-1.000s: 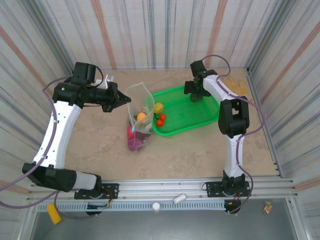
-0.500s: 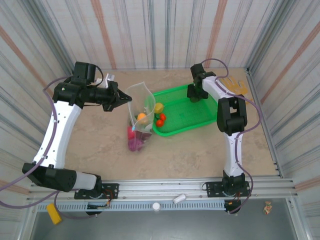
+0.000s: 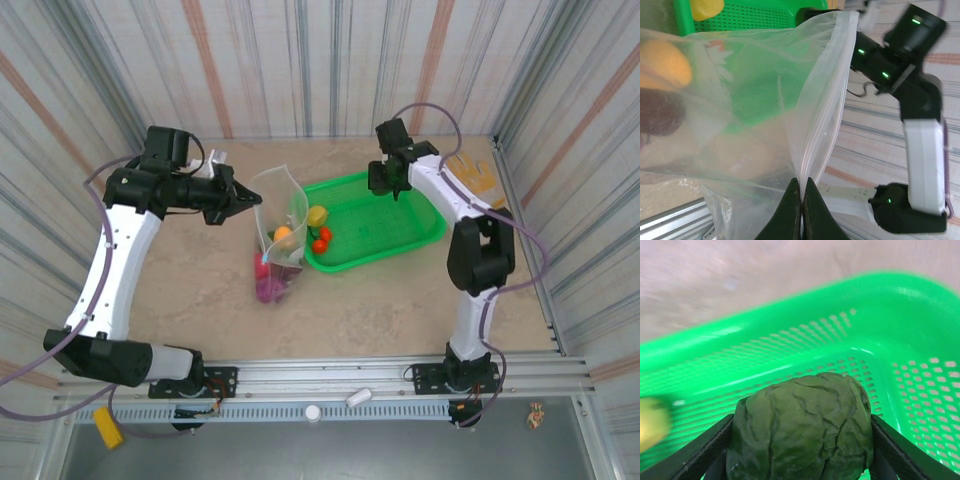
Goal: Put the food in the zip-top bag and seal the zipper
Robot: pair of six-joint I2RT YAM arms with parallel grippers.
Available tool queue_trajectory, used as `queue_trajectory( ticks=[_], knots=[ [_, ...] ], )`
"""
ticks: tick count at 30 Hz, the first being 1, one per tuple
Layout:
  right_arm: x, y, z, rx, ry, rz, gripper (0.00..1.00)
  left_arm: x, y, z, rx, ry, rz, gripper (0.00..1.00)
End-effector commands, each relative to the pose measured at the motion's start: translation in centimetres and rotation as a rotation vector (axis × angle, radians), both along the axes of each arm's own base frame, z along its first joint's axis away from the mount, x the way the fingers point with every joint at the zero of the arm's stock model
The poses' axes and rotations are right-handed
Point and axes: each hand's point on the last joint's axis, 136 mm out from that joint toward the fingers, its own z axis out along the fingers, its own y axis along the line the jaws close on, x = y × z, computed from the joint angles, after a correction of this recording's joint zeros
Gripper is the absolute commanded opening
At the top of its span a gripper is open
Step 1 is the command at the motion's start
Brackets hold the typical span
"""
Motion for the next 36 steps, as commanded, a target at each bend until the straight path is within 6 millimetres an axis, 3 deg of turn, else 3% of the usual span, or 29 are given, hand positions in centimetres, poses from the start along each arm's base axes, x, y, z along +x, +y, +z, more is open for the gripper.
queue_trajectory(
  ticks=[1,5,10,15,22,27,32,36],
  knots=[
    [-2.4,2.3,7.6,0.097,-0.142,0.066,0.64,-0.9,0.2,0.3,-0.009,-0.014,0.002,0.00],
    [-6.1,5.8,13.7,0.228,-0.210,0.194,0.63,-1.3,0.2,-0.2,-0.004,-0.003,0.002,0.00],
    [-12.4,12.6,20.7,0.364,-0.277,0.476,0.63,-1.6,0.1,-0.8,-0.005,0.023,-0.001,0.00],
    [-17.5,17.3,23.4,0.465,-0.275,0.682,0.62,-1.7,0.0,-0.8,-0.001,0.031,0.007,0.00],
    [-20.1,20.5,20.5,0.318,-0.235,0.802,0.62,-1.5,-0.1,-0.2,-0.014,0.041,0.026,0.00],
    [-20.0,20.9,18.6,0.218,-0.229,0.802,0.62,-0.9,-0.2,0.4,-0.032,0.069,0.057,0.00],
    [-18.8,20.4,16.5,0.111,-0.209,0.758,0.62,-1.1,-0.8,-1.4,-0.071,0.215,0.092,0.00],
    [-18.8,21.1,15.3,0.107,-0.176,0.777,0.64,-1.6,-1.6,-2.0,-0.076,0.285,0.112,0.00]
  ],
)
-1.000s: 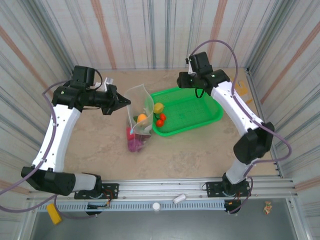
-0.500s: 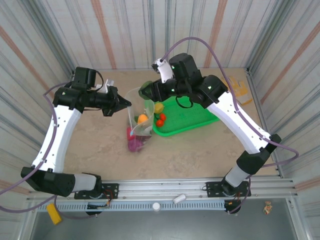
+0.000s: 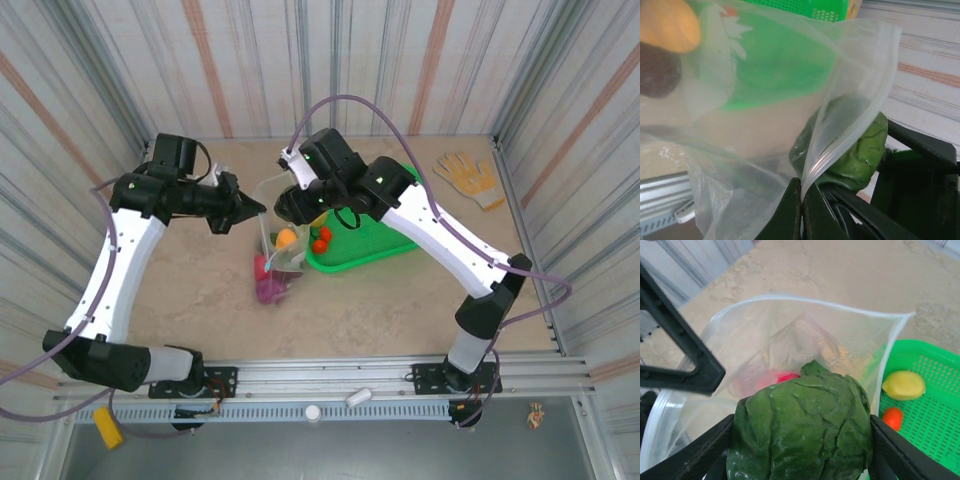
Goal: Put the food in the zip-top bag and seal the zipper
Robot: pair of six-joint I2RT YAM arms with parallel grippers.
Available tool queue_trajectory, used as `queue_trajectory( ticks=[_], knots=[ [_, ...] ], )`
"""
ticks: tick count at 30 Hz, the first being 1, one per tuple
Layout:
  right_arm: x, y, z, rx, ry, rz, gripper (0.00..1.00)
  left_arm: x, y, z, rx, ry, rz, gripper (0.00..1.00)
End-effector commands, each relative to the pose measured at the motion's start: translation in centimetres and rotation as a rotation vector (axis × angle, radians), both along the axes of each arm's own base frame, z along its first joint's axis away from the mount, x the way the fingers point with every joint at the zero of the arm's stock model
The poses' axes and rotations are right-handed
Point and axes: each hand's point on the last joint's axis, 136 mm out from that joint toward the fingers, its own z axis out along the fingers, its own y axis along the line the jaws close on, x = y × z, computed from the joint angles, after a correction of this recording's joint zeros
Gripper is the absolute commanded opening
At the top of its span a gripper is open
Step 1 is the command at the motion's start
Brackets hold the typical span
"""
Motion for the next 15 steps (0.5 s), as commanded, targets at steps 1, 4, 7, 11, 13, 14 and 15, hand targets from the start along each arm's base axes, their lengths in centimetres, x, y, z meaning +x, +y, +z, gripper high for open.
queue_trajectory(
  ticks=[1,4,7,11,13,14,15],
  knots=[
    [-0.1,0.2,-0.5,-0.051,-0.018,0.018,0.65,-0.5,-0.6,-0.5,-0.021,0.102,0.040,0.00],
    [0.3,0.3,-0.8,-0.082,-0.033,0.003,0.74,-0.6,-0.2,-0.5,-0.005,0.152,0.095,0.00],
    [0.5,-0.3,0.6,-0.067,-0.066,-0.019,0.82,-0.8,0.1,-0.7,0.005,0.202,0.140,0.00],
    [0.2,-1.4,4.0,0.016,-0.118,-0.041,0.84,-0.6,0.1,0.1,0.000,0.227,0.177,0.00],
    [0.3,-2.3,5.3,0.048,-0.146,-0.073,0.84,-0.3,0.4,0.8,0.005,0.213,0.201,0.00],
    [0.5,-2.8,6.0,0.065,-0.161,-0.098,0.84,-0.2,0.6,1.1,0.013,0.207,0.216,0.00],
    [0.7,-3.3,6.4,0.077,-0.172,-0.117,0.84,0.0,0.8,1.3,0.017,0.200,0.228,0.00]
  ],
)
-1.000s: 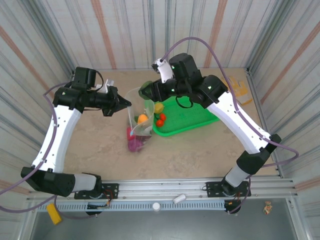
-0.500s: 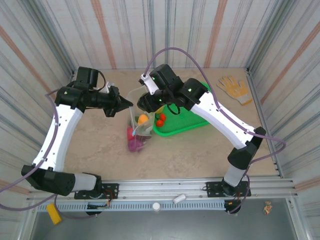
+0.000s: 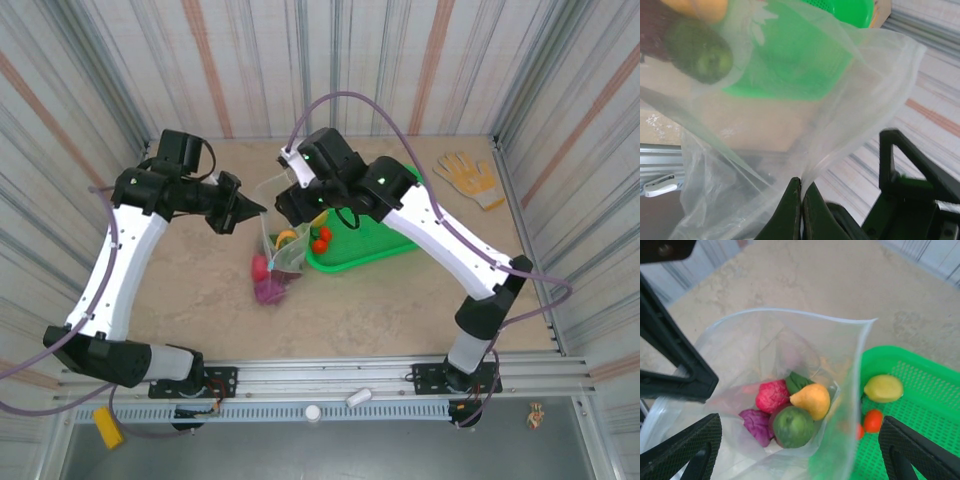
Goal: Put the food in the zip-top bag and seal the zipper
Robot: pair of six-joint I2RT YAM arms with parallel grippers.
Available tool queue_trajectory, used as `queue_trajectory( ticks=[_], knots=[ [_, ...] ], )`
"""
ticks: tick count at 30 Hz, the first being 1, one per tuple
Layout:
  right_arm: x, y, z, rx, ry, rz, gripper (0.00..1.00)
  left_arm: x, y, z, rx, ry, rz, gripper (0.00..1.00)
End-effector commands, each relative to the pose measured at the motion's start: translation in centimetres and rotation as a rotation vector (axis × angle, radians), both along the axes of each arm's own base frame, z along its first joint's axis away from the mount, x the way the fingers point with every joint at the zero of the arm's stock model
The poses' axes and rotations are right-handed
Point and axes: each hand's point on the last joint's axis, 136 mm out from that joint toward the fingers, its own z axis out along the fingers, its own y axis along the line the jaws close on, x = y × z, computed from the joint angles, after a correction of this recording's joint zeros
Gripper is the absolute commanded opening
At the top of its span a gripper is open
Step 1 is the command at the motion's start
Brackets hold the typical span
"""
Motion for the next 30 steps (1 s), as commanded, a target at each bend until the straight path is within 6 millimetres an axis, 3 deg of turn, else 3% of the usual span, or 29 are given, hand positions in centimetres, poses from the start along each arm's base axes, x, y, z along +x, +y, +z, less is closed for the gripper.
queue_trajectory(
  ticks=[1,4,7,11,17,19,22,30],
  knots=[
    [0.7,-3.1,4.6,0.105,-0.101,-0.103,0.84,0.1,0.7,1.4,0.022,0.008,0.067,0.00],
    [3.0,-6.8,4.7,0.100,-0.170,-0.260,0.84,0.5,1.4,2.4,0.034,-0.031,0.094,0.00],
    [4.9,-10.9,3.2,0.132,-0.131,-0.411,0.83,0.6,2.0,2.8,0.057,-0.065,0.104,0.00],
    [6.1,-13.3,0.1,0.191,-0.027,-0.471,0.81,0.6,2.7,2.7,0.098,-0.107,0.096,0.00],
    [6.6,-11.8,-6.8,0.125,0.147,-0.427,0.80,1.5,3.7,3.9,0.172,-0.244,0.068,0.00],
    [6.9,-11.3,-8.3,0.110,0.178,-0.418,0.80,1.9,3.9,4.5,0.200,-0.296,0.048,0.00],
    [7.3,-10.7,-9.9,0.094,0.212,-0.413,0.79,2.6,3.8,5.0,0.257,-0.372,-0.007,0.00],
    [7.5,-10.4,-14.0,0.032,0.280,-0.415,0.79,2.9,3.4,2.6,0.342,-0.370,-0.128,0.00]
  ],
)
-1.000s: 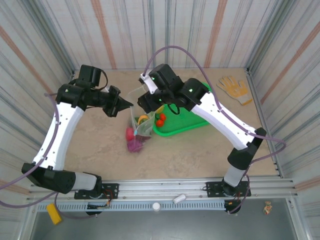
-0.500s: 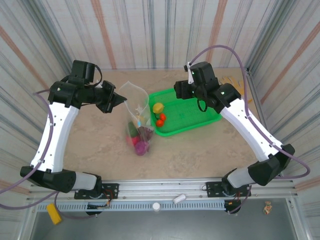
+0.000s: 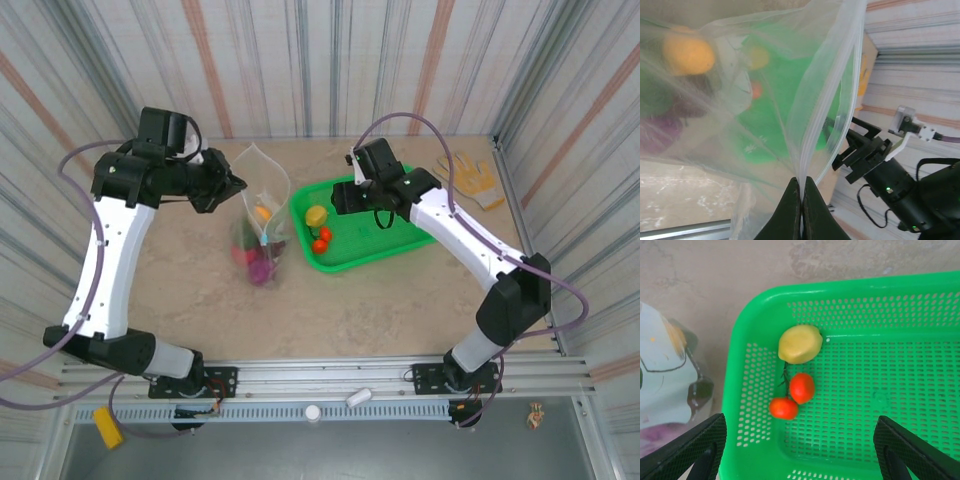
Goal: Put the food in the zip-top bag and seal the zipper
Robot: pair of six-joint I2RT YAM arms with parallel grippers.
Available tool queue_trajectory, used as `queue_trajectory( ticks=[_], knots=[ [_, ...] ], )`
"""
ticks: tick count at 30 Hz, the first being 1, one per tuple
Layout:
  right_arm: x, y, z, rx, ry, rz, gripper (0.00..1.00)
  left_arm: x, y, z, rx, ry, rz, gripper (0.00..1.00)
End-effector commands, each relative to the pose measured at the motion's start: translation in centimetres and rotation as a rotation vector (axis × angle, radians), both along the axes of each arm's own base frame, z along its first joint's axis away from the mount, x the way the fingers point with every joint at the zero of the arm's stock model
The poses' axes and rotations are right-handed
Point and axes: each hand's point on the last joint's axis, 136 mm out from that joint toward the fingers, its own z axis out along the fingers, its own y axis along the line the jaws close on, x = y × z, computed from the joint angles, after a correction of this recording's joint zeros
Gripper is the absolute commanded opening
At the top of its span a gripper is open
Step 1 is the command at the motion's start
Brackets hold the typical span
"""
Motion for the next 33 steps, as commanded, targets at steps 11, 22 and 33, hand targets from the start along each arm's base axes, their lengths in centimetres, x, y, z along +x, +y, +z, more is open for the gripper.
queue_trajectory(
  ticks=[11,22,33],
  knots=[
    [-0.7,3.5,-9.0,0.012,0.292,0.072,0.76,-0.4,-4.1,-3.1,-0.288,0.119,-0.171,0.00],
    [-0.2,3.7,-15.0,-0.062,0.387,0.074,0.71,-0.6,-4.2,-3.1,-0.389,0.159,-0.107,0.00],
    [2.5,5.0,-16.9,-0.062,0.385,0.062,0.63,-0.3,-4.1,-2.6,-0.383,0.129,-0.097,0.00]
  ],
)
